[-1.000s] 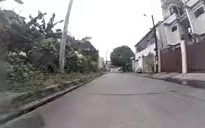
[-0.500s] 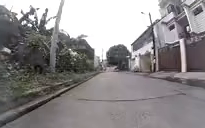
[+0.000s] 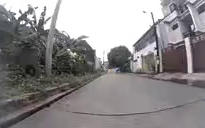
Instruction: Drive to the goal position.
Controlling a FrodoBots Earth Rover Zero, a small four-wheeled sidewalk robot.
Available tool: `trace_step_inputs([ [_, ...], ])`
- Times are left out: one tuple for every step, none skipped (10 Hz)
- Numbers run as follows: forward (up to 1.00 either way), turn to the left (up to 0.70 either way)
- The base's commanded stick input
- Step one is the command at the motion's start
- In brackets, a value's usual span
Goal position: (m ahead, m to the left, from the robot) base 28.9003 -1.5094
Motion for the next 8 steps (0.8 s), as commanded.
trace_step_inputs([
  [1.00,0.00],
  [1.00,0.00],
  [1.00,0.00],
  [1.00,0.00],
  [1.00,0.00],
  [1.00,0.00],
  [1.00,0.00],
  [1.00,0.00],
])
